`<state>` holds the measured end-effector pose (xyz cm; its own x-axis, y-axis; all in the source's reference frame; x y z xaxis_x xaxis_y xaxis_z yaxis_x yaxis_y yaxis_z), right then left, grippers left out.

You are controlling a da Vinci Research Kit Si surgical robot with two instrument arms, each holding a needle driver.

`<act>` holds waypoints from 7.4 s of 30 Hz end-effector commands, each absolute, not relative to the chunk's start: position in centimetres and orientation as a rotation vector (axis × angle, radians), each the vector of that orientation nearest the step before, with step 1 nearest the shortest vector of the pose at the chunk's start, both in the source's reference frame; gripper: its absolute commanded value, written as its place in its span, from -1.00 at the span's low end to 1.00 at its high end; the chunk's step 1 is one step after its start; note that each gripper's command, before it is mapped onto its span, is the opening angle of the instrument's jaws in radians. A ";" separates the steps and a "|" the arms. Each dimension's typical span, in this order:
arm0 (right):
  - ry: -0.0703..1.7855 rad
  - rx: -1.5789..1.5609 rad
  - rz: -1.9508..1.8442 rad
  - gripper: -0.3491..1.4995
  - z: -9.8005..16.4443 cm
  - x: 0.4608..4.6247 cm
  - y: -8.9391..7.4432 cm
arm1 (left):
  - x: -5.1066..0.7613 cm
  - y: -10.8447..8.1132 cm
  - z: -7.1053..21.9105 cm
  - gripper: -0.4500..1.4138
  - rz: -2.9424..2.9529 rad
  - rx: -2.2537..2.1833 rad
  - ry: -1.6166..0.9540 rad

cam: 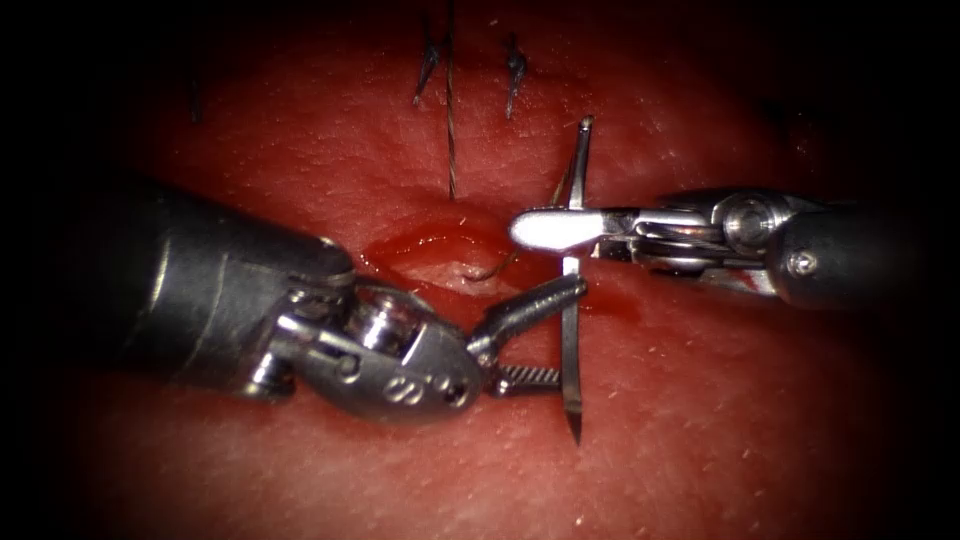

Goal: Wound Closure

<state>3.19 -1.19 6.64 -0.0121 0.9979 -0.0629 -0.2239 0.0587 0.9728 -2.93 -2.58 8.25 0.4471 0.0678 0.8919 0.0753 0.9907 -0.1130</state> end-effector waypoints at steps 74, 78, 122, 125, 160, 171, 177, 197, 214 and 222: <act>1.682 0.011 0.457 -1.00 7.2 3.90 -0.7 | -2.46 -2.4 9.1 -0.58 -0.347 0.511 -0.471; 1.681 -0.005 0.449 -1.00 7.3 3.96 -0.9 | -2.43 -2.5 9.1 -0.56 -0.346 0.513 -0.478; 1.619 0.189 0.602 -1.00 7.3 4.03 -1.1 | -2.27 -3.3 8.7 -0.44 -0.339 0.445 -0.552; 1.607 0.209 0.599 -1.00 7.3 4.04 -1.1 | -2.26 -3.4 8.7 -0.44 -0.337 0.444 -0.552; 1.517 0.079 0.474 -1.00 7.3 4.10 -1.3 | -2.16 -3.5 8.6 -0.37 -0.329 0.446 -0.561; 1.490 0.328 0.605 -1.00 7.4 4.14 -1.3 | -2.11 -3.5 8.6 -0.35 -0.324 0.447 -0.562; 1.470 0.435 0.738 -1.00 7.4 4.16 -1.3 | -2.12 -3.6 8.6 -0.35 -0.323 0.446 -0.562; 1.272 0.905 1.076 -1.00 7.5 4.15 -1.5 | -2.05 -3.6 8.6 -0.35 -0.314 0.443 -0.563; 1.193 1.257 1.216 -1.00 7.3 4.33 -1.8 | -1.98 -3.5 8.7 -0.37 -0.307 0.447 -0.567; 1.104 1.384 1.299 -1.00 7.2 4.31 -1.9 | -1.95 -3.5 8.7 -0.37 -0.307 0.443 -0.565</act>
